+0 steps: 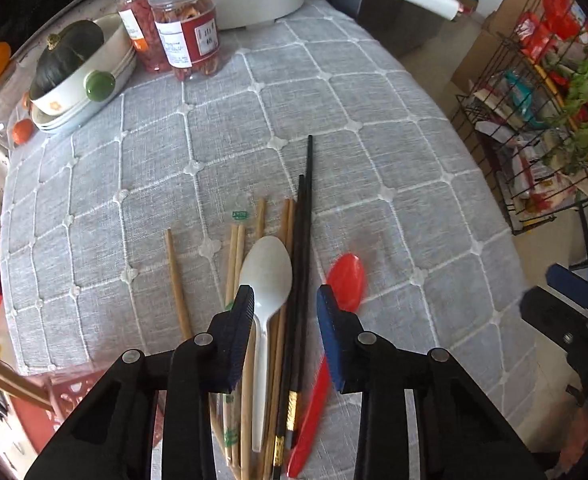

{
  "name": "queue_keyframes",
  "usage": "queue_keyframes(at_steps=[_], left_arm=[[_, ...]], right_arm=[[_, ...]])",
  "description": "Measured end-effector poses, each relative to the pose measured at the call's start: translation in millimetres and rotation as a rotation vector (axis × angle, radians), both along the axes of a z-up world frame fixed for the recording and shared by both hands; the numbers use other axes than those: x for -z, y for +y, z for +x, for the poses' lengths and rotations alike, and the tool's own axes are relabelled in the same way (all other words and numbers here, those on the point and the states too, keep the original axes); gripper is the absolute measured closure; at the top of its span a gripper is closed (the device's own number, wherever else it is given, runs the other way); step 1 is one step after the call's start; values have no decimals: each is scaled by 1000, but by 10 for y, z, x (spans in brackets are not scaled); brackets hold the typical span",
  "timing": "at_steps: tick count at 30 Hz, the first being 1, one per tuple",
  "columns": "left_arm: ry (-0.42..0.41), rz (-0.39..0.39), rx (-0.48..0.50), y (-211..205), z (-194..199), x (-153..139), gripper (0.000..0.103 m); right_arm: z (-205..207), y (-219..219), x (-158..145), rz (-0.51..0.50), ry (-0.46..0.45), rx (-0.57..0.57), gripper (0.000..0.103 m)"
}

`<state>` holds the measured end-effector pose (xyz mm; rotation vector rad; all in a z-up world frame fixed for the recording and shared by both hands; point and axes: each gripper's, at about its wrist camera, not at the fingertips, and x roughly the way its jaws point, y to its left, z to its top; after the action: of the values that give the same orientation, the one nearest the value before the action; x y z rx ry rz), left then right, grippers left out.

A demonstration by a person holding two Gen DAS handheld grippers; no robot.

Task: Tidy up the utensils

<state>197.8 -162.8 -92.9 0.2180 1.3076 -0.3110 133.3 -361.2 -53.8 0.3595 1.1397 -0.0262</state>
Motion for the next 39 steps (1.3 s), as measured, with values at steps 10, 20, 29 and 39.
queue_keyframes(at_steps=[10, 20, 29, 39], left_arm=[[42, 71, -39, -20, 331, 316, 68], [-9, 19, -27, 128, 111, 166, 69], [-130, -163, 14, 351, -400, -513, 103], [-106, -103, 18, 413, -479, -441, 102]], right_arm=[[53, -68, 55, 11, 12, -5, 17], [74, -17, 75, -5, 17, -19, 17], [125, 137, 92, -19, 20, -38, 17], [223, 431, 216, -12, 56, -66, 17]])
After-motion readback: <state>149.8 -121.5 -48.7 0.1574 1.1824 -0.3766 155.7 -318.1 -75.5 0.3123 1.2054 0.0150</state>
